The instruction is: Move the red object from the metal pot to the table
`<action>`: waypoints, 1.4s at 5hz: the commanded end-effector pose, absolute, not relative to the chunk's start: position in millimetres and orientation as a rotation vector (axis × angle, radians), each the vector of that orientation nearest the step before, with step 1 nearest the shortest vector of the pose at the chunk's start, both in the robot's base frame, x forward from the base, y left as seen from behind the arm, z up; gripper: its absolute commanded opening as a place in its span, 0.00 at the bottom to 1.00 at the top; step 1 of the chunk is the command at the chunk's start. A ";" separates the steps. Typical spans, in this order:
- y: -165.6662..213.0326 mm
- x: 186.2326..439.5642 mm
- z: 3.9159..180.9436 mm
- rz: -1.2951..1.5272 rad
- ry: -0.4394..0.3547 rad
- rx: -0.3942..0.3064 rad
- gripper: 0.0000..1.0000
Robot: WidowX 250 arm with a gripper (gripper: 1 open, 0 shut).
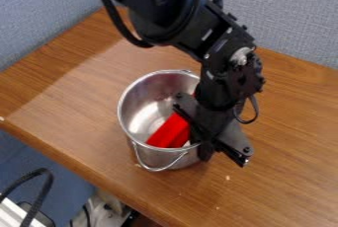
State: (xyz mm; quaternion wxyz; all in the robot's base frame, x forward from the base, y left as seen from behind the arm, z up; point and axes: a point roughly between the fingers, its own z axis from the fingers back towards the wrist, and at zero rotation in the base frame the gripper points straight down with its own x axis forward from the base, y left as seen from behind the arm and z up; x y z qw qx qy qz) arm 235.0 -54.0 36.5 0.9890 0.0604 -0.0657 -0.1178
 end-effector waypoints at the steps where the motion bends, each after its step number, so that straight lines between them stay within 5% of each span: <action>1: -64.1 235.6 42.7 -0.247 -0.168 0.100 0.00; 7: -66.4 234.2 67.5 -0.253 -0.114 0.114 0.00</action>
